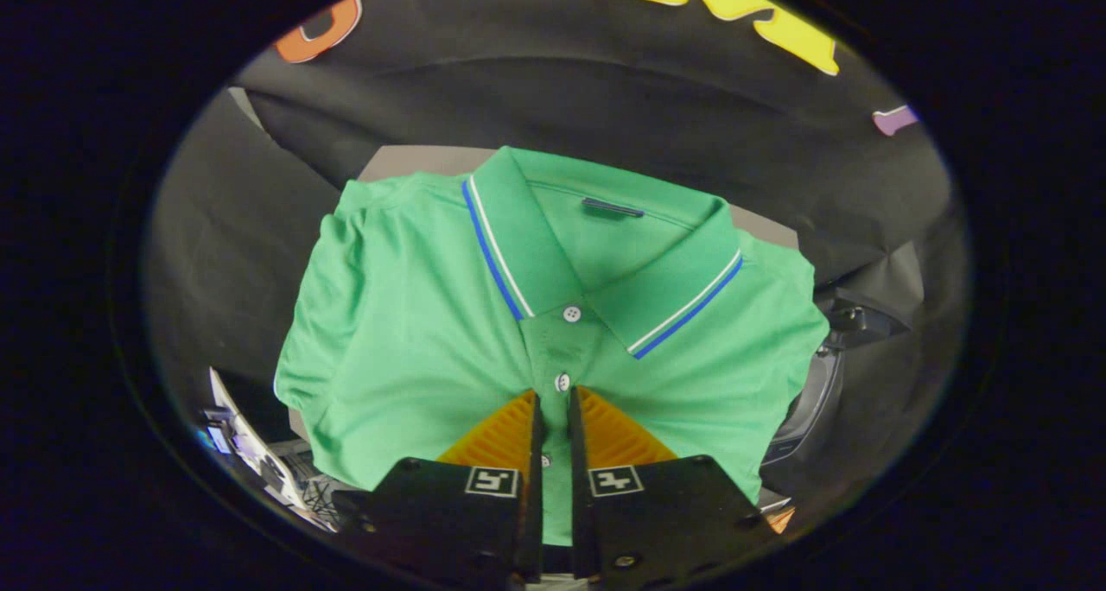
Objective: Put the clothes into the washing machine and then close the washing machine lid.
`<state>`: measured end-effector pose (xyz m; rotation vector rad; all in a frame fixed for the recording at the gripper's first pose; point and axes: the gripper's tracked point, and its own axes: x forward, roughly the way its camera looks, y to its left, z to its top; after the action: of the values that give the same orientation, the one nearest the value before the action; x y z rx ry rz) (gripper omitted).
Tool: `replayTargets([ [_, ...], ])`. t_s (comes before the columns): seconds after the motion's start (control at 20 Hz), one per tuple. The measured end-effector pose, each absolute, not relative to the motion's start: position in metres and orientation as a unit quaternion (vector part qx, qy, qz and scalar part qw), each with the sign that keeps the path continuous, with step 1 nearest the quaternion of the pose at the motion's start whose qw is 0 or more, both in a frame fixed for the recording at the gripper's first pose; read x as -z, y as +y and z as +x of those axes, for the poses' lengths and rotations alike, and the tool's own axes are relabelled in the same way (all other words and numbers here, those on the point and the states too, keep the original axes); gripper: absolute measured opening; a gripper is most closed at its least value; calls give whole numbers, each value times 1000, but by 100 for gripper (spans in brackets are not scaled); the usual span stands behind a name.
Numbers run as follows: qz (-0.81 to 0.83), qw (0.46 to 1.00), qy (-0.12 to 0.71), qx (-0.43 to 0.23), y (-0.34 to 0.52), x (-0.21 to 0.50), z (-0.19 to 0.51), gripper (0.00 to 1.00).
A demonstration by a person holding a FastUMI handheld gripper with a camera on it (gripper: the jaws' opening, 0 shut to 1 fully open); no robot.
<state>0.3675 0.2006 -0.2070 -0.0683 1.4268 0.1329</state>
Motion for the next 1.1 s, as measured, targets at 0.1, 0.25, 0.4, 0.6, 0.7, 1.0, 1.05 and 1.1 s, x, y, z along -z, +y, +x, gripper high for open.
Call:
replayTargets([
  [0.1, -15, 750, 657, -77, 198, 208, 365, 7],
  [0.25, 22, 742, 666, -74, 195, 202, 364, 6],
  [0.4, 30, 753, 652, -79, 193, 182, 362, 6],
  [0.6, 41, 765, 637, -84, 194, 153, 358, 6],
  [0.7, 36, 774, 626, -84, 189, 138, 357, 5],
  [1.0, 52, 798, 595, -86, 170, 85, 354, 5],
  [1.05, 57, 801, 589, -88, 166, 75, 351, 5],
  [1.1, 64, 805, 583, -90, 162, 64, 350, 5],
])
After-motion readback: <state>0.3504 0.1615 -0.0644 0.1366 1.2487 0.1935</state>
